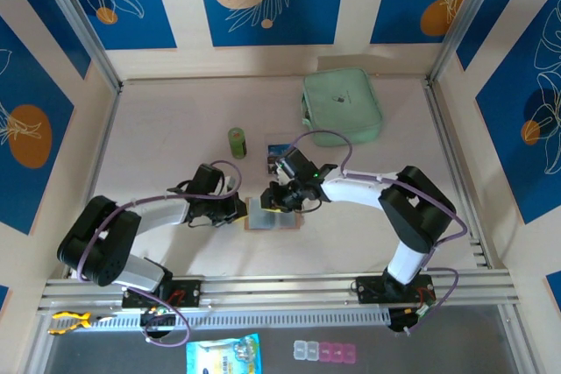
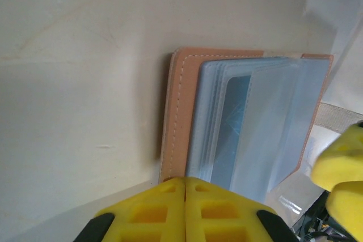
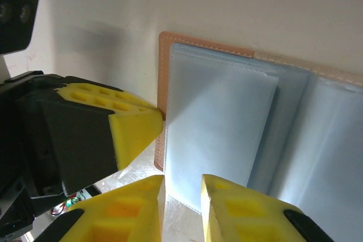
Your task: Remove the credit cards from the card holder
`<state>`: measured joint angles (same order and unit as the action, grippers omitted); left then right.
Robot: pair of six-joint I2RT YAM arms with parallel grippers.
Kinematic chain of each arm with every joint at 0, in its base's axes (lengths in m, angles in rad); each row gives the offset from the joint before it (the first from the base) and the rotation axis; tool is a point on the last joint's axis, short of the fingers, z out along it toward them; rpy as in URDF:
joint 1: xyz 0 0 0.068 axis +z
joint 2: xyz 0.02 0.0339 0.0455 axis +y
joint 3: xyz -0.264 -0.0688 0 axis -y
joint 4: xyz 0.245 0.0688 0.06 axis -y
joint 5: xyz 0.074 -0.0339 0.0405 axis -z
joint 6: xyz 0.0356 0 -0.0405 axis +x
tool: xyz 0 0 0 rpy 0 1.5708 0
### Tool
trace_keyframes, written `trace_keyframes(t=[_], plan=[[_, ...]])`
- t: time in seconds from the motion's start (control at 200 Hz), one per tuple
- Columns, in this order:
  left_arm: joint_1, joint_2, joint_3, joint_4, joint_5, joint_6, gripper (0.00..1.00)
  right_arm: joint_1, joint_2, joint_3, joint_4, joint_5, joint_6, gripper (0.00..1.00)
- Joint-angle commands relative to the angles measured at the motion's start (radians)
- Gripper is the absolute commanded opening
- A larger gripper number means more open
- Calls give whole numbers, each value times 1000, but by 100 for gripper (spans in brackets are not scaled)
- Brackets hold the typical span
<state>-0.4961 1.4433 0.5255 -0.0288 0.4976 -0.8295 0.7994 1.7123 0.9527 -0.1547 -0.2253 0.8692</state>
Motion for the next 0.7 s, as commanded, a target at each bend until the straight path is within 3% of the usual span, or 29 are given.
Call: trace_keyframes(t=[0.0,0.37,0.695], plan=[[-10,2,7,5,30,9,7,10,22,34,20,-41,13,29],[-11,40,3,-51,-2,23,6,20,69,66,-16,-51,16,43],[-10,40,19,-99,-23,50,6,16,93,75,-65,-36,17,46]])
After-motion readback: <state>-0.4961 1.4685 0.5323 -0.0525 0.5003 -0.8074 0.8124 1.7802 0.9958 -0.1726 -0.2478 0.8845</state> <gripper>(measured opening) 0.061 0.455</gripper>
